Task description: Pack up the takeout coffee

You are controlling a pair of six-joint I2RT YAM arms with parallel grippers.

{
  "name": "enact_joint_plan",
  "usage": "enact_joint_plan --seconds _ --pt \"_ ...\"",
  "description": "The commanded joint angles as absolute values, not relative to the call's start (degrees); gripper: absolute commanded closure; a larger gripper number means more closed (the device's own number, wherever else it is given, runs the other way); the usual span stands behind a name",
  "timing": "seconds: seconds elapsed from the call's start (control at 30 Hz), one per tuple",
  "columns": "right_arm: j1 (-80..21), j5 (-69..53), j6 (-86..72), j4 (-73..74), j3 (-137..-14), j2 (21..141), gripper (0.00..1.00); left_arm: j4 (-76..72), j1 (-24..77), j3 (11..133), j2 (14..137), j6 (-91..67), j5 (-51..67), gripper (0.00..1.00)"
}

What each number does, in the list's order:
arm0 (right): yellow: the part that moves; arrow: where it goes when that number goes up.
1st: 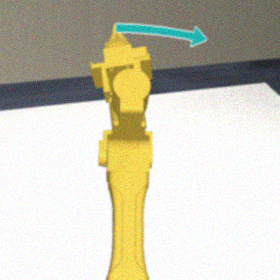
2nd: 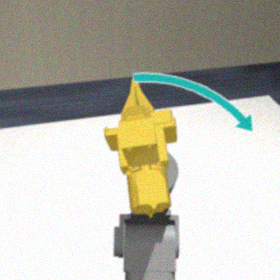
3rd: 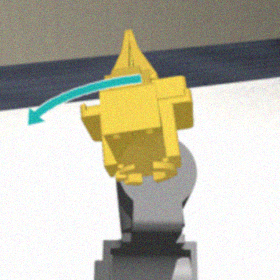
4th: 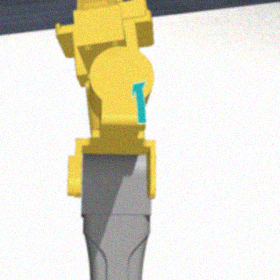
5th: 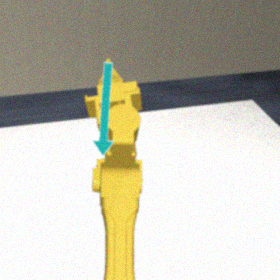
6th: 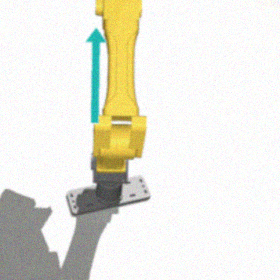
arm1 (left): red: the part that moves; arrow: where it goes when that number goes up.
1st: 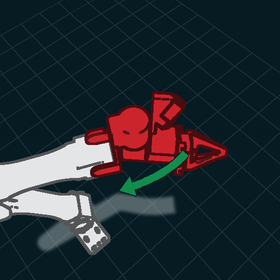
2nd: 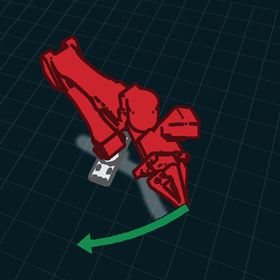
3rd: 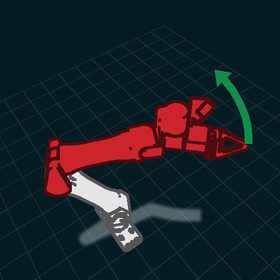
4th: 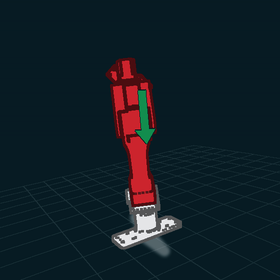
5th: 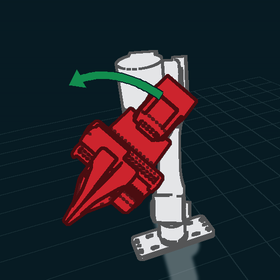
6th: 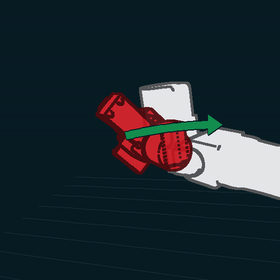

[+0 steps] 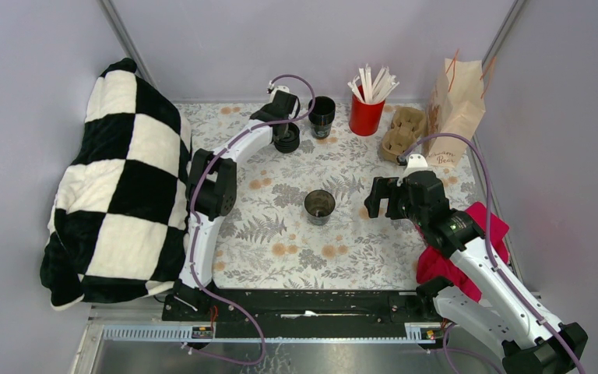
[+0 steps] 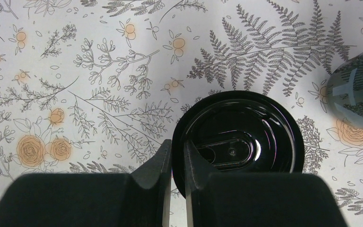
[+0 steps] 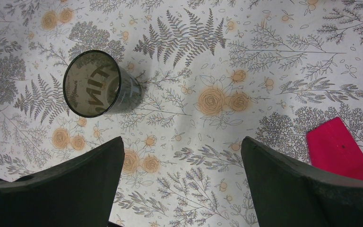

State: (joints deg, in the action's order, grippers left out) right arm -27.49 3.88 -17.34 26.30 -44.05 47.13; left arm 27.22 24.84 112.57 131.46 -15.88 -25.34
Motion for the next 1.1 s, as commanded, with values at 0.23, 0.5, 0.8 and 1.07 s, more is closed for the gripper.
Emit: enact_joint_plan --seconds 0.23,0.5,0.8,1.07 --pt "-27.6 4.31 -16.61 24.97 -44.47 46.66 0.0 29.12 24.93 118.01 128.56 -16.45 -25.06 0.97" --pt "-27.6 4.13 -16.82 24.57 -44.13 46.7 0.0 30.77 24.74 120.01 130.09 -15.17 -24.53 1.0" --pt "-27.6 0.46 -19.51 18.26 -44.76 50.58 0.0 31.03 24.19 119.64 131.31 -14.7 -24.9 0.99" --pt "-27.48 -4.97 -29.3 -1.03 -49.78 68.08 0.0 30.76 23.91 119.23 132.42 -15.19 -24.52 0.99"
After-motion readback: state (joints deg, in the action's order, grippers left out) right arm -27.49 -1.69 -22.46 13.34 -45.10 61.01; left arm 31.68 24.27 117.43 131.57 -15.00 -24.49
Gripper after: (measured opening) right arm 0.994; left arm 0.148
